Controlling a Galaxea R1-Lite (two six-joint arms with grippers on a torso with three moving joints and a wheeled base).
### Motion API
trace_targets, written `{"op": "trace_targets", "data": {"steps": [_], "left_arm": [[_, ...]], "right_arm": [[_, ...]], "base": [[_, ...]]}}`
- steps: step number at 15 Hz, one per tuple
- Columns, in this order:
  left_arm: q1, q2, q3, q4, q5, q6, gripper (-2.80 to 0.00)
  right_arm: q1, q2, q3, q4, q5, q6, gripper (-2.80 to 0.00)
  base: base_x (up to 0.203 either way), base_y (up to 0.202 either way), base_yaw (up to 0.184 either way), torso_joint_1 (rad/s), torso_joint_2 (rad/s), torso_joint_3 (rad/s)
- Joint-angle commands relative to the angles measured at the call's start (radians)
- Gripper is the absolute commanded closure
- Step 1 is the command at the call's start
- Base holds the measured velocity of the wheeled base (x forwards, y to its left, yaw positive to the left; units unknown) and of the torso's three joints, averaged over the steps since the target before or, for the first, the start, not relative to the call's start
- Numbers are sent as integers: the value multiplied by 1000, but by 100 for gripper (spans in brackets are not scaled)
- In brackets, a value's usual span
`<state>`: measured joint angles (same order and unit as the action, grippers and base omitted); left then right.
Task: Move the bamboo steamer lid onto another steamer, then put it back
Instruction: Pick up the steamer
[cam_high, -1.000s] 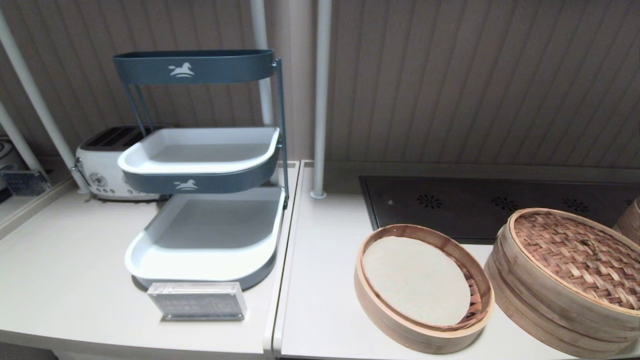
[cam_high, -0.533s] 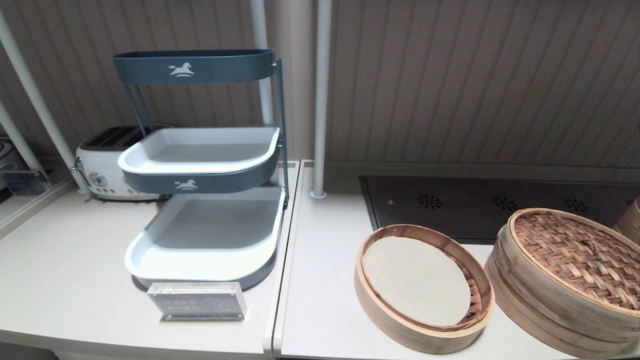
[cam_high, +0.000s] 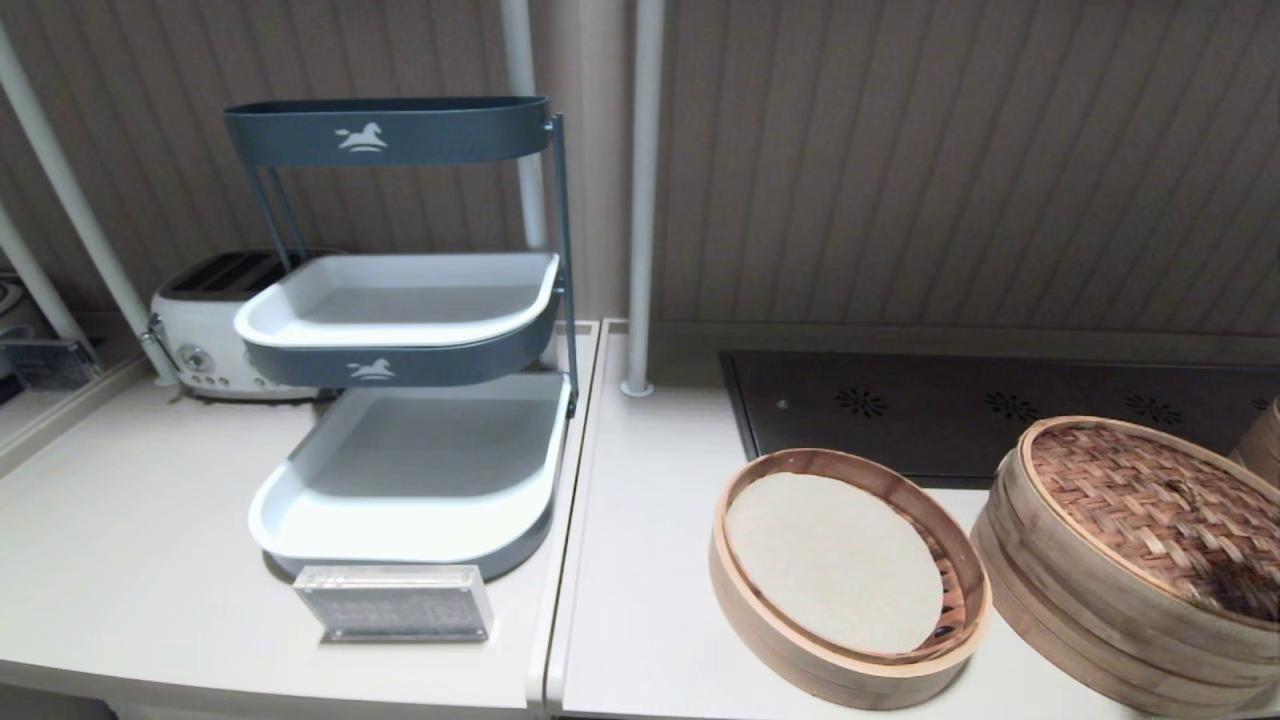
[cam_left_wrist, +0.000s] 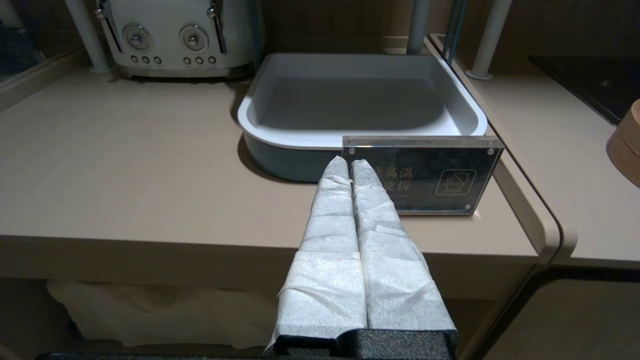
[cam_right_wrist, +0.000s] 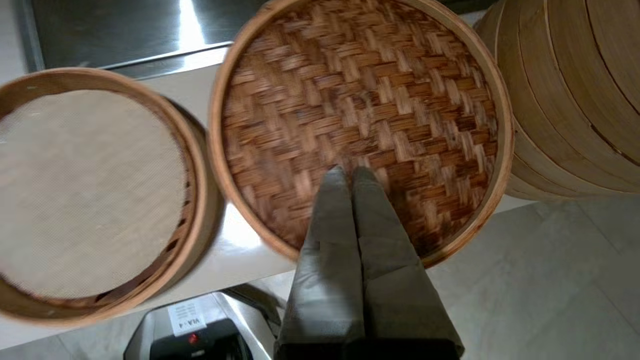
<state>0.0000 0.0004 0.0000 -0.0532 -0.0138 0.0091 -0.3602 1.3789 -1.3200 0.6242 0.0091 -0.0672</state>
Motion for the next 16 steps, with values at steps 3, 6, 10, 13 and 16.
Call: {"op": "trace_targets", "data": {"steps": [3,6,10,13,16], "left_arm": [[0,-2,28,0,0,0,0],[0,-2,28,0,0,0,0],[0,-2,28,0,0,0,0],[0,-3,28,0,0,0,0],[0,-2,28,0,0,0,0]], "right_arm": [[-124,284,-118,35,44,-43,0],[-202,377,-166,72,173,-56,0],[-220,399,-135,72,176,-81,-280],[-220,408,-89,63,178,-82,-280],[-218,417,-75,58,216,-83,-280]], "base": [[0,0,0,0,0,0],[0,0,0,0,0,0],[0,0,0,0,0,0],[0,0,0,0,0,0],[0,0,0,0,0,0]]}}
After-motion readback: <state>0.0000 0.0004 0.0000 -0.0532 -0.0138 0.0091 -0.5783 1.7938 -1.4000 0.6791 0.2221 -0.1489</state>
